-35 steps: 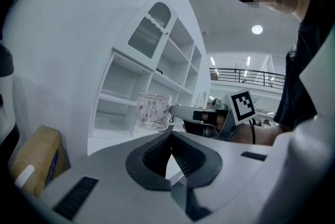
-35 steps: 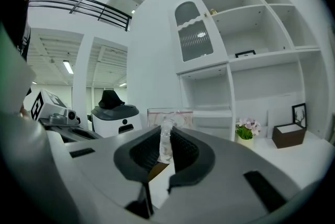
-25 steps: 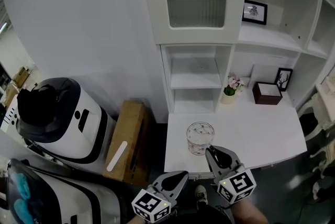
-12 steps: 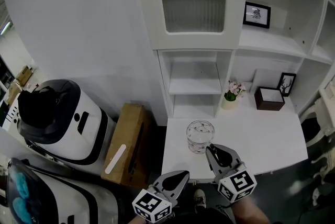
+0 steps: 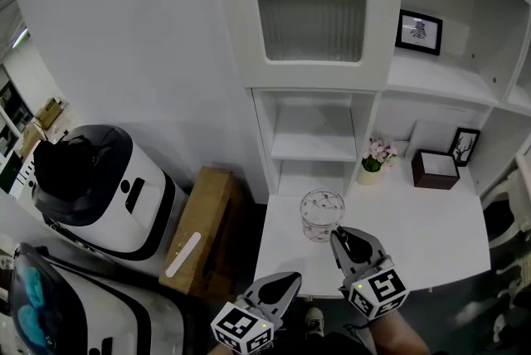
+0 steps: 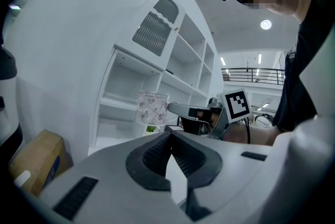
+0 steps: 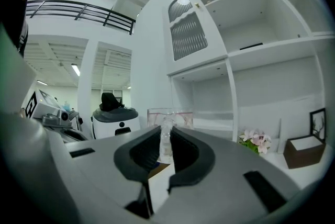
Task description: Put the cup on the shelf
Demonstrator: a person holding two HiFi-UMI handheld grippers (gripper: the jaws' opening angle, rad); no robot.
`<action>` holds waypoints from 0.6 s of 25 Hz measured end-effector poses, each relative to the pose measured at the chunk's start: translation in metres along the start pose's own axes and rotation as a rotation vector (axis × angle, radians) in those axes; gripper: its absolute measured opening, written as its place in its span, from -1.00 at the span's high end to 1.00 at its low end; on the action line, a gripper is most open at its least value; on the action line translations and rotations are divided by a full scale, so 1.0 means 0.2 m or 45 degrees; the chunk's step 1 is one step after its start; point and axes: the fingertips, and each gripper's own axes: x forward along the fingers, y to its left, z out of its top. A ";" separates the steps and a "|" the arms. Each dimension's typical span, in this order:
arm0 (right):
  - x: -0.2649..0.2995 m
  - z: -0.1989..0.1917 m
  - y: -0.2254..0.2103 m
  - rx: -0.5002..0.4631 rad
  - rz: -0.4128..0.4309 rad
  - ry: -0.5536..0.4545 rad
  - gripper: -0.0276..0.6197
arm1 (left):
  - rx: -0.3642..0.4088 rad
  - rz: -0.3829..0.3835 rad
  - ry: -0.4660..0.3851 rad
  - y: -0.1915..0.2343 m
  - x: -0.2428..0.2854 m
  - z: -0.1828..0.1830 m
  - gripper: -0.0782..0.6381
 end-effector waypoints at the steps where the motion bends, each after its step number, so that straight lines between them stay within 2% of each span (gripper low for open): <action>1: 0.01 0.00 -0.01 -0.001 0.008 0.001 0.83 | -0.003 0.007 -0.002 0.00 0.01 0.00 0.77; 15: 0.15 0.01 -0.21 0.000 0.090 0.003 0.83 | -0.026 0.106 -0.014 0.05 0.19 0.01 0.77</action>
